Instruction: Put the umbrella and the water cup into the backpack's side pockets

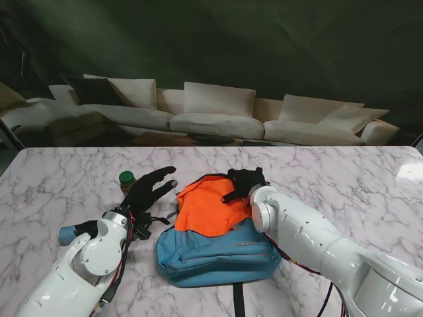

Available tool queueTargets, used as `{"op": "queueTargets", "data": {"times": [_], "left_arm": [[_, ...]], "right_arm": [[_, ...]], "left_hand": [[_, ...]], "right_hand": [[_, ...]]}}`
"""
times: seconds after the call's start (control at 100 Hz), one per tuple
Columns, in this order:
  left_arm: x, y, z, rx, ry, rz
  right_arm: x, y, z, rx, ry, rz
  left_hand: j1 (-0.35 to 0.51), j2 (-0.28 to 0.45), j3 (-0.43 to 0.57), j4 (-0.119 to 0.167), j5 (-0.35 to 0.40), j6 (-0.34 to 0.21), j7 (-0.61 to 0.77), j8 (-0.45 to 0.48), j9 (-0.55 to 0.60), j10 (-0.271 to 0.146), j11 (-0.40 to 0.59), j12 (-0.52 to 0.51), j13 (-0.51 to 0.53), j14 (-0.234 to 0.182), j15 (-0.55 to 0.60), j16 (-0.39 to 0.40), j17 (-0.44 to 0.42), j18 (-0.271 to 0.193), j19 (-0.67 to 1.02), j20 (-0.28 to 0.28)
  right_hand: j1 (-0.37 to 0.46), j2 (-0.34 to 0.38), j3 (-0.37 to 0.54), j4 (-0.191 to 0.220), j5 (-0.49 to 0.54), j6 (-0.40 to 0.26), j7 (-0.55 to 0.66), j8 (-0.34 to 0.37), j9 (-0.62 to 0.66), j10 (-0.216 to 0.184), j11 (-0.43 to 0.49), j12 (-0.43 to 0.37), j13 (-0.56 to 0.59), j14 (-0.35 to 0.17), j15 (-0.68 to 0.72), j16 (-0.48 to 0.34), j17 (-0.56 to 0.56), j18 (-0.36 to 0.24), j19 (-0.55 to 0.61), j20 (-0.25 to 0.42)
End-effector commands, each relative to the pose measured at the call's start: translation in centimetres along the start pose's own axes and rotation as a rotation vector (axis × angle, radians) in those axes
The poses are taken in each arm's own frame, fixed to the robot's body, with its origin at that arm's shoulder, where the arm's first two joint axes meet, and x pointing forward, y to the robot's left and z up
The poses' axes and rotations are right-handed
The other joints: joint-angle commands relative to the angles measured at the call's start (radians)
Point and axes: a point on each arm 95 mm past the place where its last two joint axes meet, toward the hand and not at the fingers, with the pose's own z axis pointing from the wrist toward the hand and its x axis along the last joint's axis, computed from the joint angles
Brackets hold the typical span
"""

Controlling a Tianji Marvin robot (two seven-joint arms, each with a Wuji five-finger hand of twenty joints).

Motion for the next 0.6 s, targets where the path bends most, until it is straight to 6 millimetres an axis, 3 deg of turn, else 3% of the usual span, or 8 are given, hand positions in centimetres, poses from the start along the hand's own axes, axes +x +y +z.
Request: {"op": "queueTargets", "data": {"times": [0.0,0.08,0.18,0.27,0.41,0.59], "left_arm": [[0.1,0.2,0.0,-0.014,0.000,-0.002],[0.1,0.2,0.0,-0.014,0.000,-0.002],[0.1,0.2,0.1,-0.015,0.000,-0.002],[0.1,0.2,0.1,-0.015,0.001,-0.001],[0.1,0.1,0.1,-0.012,0.002,0.000],[0.2,0.1,0.0,-0.013,0.006,0.002]], "right_arm": [[1.0,-0.9,-0.1,0.002,0.014,0.016],[1.0,-0.9,-0.1,-0.021,0.011,0.046],[0.8,-1.0,-0.3,-0.024,0.014,0.081],[0.5,-0.8,-0.6,-0.040,0.022,0.089],[0.0,0.4,-1.8,-0.100,0.017,0.146],[-1.1,2.5,-4.1,-0.183,0.043,0.211]], "left_hand": [[-0.007,0.041,-0.003,0.020,-0.041,-0.009,-0.016,0.000,-0.039,-0.021,-0.008,0.001,0.016,-0.005,0.003,0.004,-0.007,-0.003,0.008,0.015],[-0.008,0.042,-0.003,0.020,-0.042,-0.008,-0.016,0.000,-0.039,-0.021,-0.008,0.001,0.015,-0.006,0.002,0.003,-0.007,-0.003,0.008,0.015],[-0.008,0.041,-0.003,0.020,-0.041,-0.007,-0.016,0.000,-0.039,-0.020,-0.009,0.001,0.016,-0.004,0.002,0.004,-0.006,-0.003,0.008,0.015],[-0.007,0.042,-0.002,0.020,-0.042,-0.010,-0.016,0.000,-0.039,-0.021,-0.009,0.001,0.016,-0.005,0.002,0.004,-0.007,-0.003,0.007,0.015],[-0.007,0.041,-0.003,0.020,-0.041,-0.008,-0.016,0.000,-0.038,-0.020,-0.009,0.001,0.016,-0.005,0.002,0.004,-0.006,-0.003,0.007,0.015],[-0.007,0.041,-0.003,0.020,-0.038,-0.009,-0.015,0.001,-0.039,-0.020,-0.009,0.001,0.014,-0.004,0.002,0.003,-0.007,-0.002,0.007,0.015]], "right_hand": [[0.132,-0.052,0.311,-0.032,0.100,-0.224,0.193,-0.073,0.186,-0.076,0.165,0.072,0.161,-0.082,0.158,0.103,0.017,0.047,0.036,-0.023],[0.225,-0.058,0.372,-0.066,0.195,-0.302,0.244,-0.104,0.306,-0.062,0.243,0.106,0.267,-0.107,0.267,0.164,0.048,0.046,0.040,-0.021],[0.271,-0.035,0.390,-0.072,0.228,-0.347,0.239,-0.078,0.320,-0.009,0.288,0.124,0.285,-0.108,0.340,0.204,0.080,0.037,0.069,-0.003],[0.284,-0.019,0.393,-0.077,0.231,-0.384,0.230,-0.037,0.307,0.005,0.310,0.128,0.277,-0.103,0.362,0.212,0.094,0.026,0.096,0.017],[0.305,-0.010,0.393,-0.083,0.232,-0.375,0.226,-0.004,0.295,0.040,0.338,0.132,0.276,-0.089,0.397,0.221,0.124,0.017,0.148,0.054],[0.325,-0.018,0.397,-0.082,0.246,-0.373,0.226,0.008,0.297,0.041,0.341,0.121,0.277,-0.084,0.388,0.213,0.199,-0.007,0.250,0.116]]}}
